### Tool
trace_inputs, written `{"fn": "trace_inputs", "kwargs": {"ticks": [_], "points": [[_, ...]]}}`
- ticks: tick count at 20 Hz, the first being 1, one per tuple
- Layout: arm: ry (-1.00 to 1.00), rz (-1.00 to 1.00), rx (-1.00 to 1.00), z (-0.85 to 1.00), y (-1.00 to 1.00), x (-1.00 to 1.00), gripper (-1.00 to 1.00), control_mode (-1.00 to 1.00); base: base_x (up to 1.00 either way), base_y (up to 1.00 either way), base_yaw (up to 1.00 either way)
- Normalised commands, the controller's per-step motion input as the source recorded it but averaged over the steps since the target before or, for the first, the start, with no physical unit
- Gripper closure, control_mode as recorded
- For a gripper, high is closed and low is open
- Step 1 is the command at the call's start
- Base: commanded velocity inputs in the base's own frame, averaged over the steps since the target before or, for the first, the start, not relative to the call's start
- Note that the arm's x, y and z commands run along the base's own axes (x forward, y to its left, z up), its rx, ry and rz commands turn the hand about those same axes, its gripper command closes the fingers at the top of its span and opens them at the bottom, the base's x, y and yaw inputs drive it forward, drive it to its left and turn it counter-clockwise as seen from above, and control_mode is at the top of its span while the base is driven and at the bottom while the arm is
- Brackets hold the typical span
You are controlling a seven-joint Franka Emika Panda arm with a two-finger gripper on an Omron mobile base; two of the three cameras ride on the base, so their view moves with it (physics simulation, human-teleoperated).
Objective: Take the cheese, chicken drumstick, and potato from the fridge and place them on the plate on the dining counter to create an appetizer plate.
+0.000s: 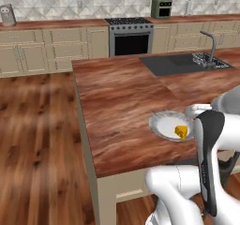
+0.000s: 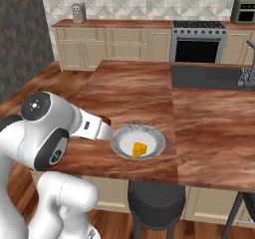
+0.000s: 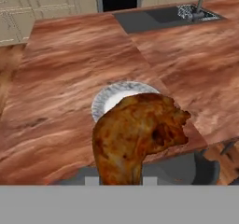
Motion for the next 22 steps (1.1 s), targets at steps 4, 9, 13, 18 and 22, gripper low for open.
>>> {"fn": "trace_inputs", "kwargs": {"ticks": [4, 9, 13, 18, 22], "points": [[0.15, -0.33, 0.0, -0.28, 0.32, 0.77, 1.0, -1.0, 0.0, 0.0, 0.0], [0.16, -0.34, 0.0, -0.5, 0.25, 0.74, 1.0, -1.0, 0.0, 0.0, 0.0], [0.16, -0.29, 0.03, -0.56, 0.01, 0.83, 1.0, -1.0, 0.0, 0.0, 0.0], [0.13, -0.21, 0.05, -0.6, -0.01, 0.87, 1.0, -1.0, 0.0, 0.0, 0.0], [0.06, -0.13, 0.02, -0.6, -0.06, 0.86, 1.0, -1.0, 0.0, 0.0, 0.0]]}}
